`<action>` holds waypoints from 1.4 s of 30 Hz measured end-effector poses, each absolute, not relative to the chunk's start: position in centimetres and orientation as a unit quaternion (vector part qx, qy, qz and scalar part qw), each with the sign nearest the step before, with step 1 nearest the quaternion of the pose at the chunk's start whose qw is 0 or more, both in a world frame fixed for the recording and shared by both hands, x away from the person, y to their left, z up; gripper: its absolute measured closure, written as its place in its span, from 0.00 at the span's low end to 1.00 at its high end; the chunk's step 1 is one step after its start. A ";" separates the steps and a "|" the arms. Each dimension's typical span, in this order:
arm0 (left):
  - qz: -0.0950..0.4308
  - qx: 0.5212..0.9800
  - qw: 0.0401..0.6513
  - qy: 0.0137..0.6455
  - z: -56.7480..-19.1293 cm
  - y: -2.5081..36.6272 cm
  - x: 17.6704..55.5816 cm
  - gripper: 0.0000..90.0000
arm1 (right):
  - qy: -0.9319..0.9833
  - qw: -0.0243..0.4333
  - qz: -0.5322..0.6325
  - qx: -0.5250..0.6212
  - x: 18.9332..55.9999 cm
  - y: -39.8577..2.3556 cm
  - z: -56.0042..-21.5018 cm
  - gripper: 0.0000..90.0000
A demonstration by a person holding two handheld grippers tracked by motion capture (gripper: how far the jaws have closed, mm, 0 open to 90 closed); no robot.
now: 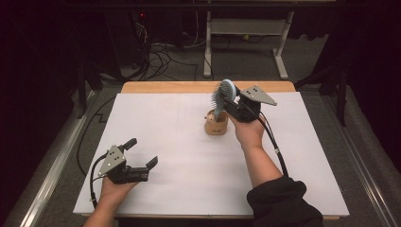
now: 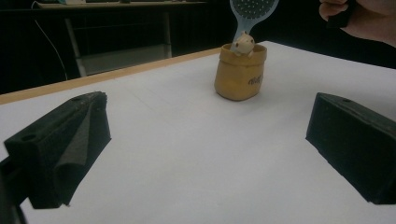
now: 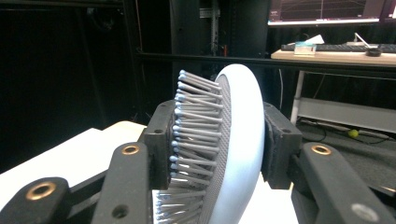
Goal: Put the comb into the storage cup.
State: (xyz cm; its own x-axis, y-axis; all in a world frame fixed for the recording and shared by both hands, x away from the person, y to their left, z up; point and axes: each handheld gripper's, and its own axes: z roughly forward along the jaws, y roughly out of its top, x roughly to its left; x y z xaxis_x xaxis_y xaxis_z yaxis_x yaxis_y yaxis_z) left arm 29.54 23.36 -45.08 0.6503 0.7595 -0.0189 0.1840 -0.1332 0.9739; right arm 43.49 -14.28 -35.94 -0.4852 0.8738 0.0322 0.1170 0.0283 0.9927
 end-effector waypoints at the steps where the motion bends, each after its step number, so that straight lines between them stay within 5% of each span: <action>1: 0.253 0.709 0.568 0.333 -45.1 23.4 29.5 0.01 | 0.638 0.327 0.579 0.389 43.5 -14.3 -35.9 0.60; 42: 0.247 0.711 0.568 0.333 -45.2 23.5 29.4 0.02 | 0.646 0.311 0.556 0.420 44.6 -15.9 -35.7 0.44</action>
